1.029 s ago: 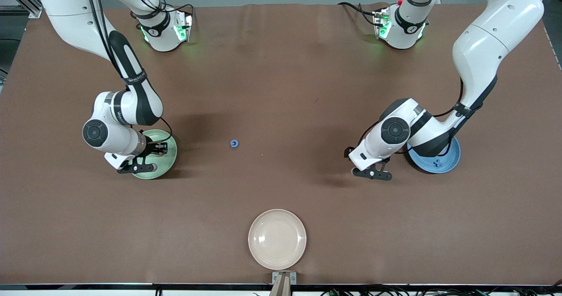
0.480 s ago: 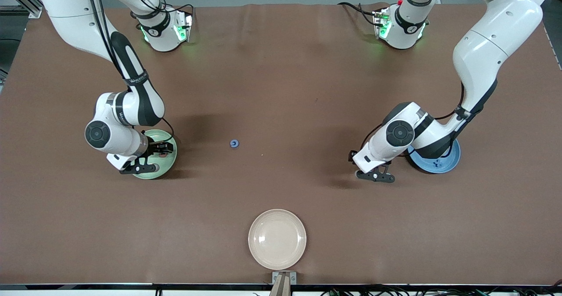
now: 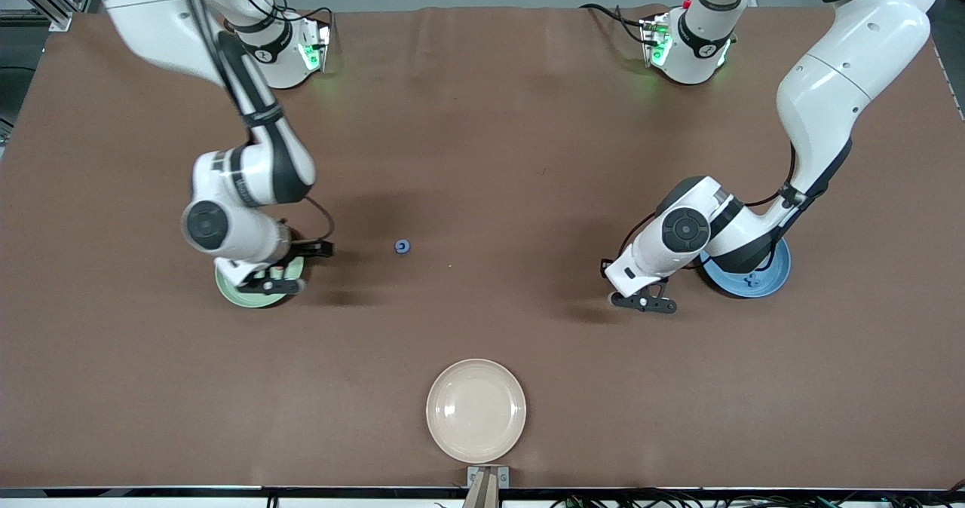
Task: Sort upper and lower case letters into plates
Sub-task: 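Grasp the green p with the left gripper while the right gripper reaches G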
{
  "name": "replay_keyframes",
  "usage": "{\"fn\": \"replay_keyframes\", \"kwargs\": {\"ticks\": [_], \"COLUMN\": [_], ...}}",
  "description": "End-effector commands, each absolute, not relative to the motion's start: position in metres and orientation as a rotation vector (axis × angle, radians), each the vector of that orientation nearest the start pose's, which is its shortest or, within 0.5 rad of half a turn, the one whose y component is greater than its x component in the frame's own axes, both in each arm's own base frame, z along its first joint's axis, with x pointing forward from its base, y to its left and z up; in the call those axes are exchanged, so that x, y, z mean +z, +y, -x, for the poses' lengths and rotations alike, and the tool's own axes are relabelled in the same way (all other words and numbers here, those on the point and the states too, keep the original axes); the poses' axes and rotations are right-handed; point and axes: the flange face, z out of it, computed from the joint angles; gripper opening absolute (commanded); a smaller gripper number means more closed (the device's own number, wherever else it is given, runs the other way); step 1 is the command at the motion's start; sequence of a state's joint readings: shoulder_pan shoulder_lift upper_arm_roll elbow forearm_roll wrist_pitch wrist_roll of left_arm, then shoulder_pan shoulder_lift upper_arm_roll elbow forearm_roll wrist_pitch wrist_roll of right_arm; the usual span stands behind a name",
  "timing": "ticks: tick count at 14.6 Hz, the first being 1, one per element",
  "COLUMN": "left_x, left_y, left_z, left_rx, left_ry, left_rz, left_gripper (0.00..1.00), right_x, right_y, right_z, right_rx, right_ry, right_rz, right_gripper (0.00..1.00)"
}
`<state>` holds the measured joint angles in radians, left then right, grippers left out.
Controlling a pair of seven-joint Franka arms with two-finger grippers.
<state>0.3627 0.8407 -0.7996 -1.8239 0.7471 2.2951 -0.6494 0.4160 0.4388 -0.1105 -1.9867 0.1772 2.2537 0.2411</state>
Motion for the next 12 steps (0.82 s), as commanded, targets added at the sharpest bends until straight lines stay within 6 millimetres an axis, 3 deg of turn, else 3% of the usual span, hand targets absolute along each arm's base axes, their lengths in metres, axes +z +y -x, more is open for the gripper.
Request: {"fn": "replay_keyframes", "kwargs": {"ticks": [1,4,6,9,12], "left_x": [0.177,0.178,0.177,0.174,0.181], "left_y": [-0.228,-0.227,-0.225,-0.229,-0.228], "left_z": [-0.594,-0.595,-0.597,-0.595,-0.596], "left_rx": [0.027,0.021,0.019,0.010,-0.002], "left_ry": [0.277,0.274,0.266,0.259,0.257], "left_rz": [3.151,3.152,3.151,3.149,3.141], "left_gripper": [0.46,0.39,0.32,0.18,0.16], "right_x": [0.234,0.231,0.216,0.199,0.185], "right_y": [0.228,0.268,0.285,0.304,0.314], "right_z": [-0.547,-0.535,-0.530,-0.522,-0.518], "right_rx": [0.237,0.146,0.101,0.052,0.019], "right_ry": [0.191,0.213,0.215,0.242,0.236], "right_rz": [3.093,3.090,3.088,3.086,3.084], "right_gripper": [1.00,1.00,1.00,1.00,1.00]}}
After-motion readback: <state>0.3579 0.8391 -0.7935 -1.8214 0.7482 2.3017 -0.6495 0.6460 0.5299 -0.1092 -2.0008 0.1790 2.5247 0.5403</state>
